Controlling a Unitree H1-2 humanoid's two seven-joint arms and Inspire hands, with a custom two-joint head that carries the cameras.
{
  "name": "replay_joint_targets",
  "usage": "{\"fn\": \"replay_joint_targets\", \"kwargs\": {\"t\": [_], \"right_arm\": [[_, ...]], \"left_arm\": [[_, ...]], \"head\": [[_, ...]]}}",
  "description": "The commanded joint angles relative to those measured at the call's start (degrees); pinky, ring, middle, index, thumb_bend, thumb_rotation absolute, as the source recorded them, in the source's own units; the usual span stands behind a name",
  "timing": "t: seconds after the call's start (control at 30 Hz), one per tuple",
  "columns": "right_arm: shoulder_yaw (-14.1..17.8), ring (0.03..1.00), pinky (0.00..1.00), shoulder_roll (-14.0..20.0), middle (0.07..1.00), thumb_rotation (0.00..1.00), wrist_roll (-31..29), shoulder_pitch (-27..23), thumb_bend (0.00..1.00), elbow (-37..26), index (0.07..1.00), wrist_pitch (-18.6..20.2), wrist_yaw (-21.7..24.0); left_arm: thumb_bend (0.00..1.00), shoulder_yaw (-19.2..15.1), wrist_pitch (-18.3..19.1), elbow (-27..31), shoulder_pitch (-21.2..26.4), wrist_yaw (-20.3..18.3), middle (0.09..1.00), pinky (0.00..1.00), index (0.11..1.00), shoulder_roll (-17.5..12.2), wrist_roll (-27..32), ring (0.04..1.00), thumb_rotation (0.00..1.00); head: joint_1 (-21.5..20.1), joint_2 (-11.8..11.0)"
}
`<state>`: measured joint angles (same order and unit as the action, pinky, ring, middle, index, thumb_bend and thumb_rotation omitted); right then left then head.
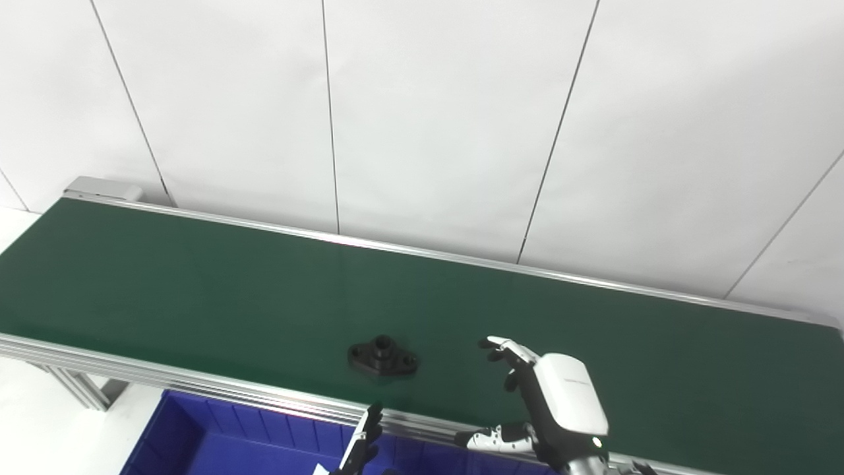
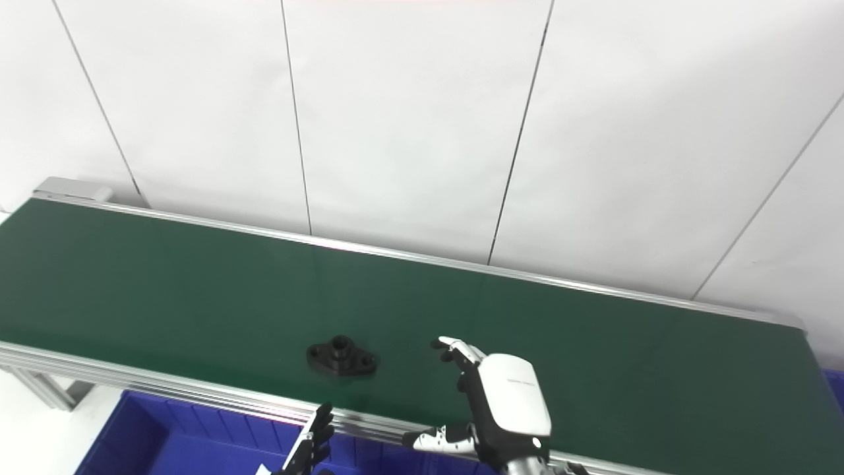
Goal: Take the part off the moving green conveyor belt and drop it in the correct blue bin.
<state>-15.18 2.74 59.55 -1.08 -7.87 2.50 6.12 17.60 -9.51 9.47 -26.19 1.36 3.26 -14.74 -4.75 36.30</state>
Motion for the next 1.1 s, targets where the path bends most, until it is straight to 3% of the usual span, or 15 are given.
{"fn": "replay_joint_targets", "kwargs": {"t": [0.0, 0.47, 0.87, 0.97, 1.03, 1.07], "right_arm": [[-1.22, 0.541, 0.38, -0.37, 0.735, 0.26, 1.75, -3.36, 0.93, 0.42, 0.764, 2.63, 0.83], [-6.77, 0.516, 0.35, 0.18, 0.725, 0.30, 5.22, -14.14, 0.97, 11.09, 0.757, 7.38, 1.81], [-8.72, 0.514, 0.33, 0.40, 0.718, 0.34, 1.83, -20.34, 0.96, 16.59, 0.756, 9.95, 4.95], [-9.20, 0.497, 0.34, 0.28, 0.666, 0.34, 1.03, -20.67, 0.95, 18.16, 0.725, 10.25, 5.02], [-9.48, 0.413, 0.30, 0.40, 0.552, 0.32, 0.18, -20.69, 0.90, 19.96, 0.691, 9.39, 3.96], [-9.67, 0.406, 0.30, 0.47, 0.542, 0.32, -0.34, -20.66, 0.90, 21.14, 0.688, 8.90, 3.37]], "left_arm": [[0.64, 1.34, -0.22, 2.18, -0.04, -0.34, 1.000, 0.95, 1.000, 1.45, 0.47, 0.978, 0.97], [0.64, 2.34, 0.82, 2.99, -0.12, -0.30, 1.000, 0.96, 1.000, 2.23, 0.33, 0.969, 0.96], [0.62, 3.08, 0.74, 3.22, -0.41, 0.14, 1.000, 0.95, 1.000, 3.12, -0.10, 0.965, 0.96], [0.61, 3.30, 0.83, 3.45, -0.56, 0.14, 1.000, 0.95, 1.000, 3.26, -0.18, 0.965, 0.96], [0.62, 3.47, 0.96, 3.67, -0.73, 0.12, 1.000, 0.95, 1.000, 3.39, -0.12, 0.965, 0.96], [0.62, 3.54, 1.05, 3.78, -0.82, 0.11, 1.000, 0.95, 1.000, 3.45, -0.08, 0.965, 0.96]], "head": [[0.08, 0.13], [0.62, 1.09], [1.56, 1.74], [1.75, 1.99], [2.06, 2.31], [2.13, 2.38]]}}
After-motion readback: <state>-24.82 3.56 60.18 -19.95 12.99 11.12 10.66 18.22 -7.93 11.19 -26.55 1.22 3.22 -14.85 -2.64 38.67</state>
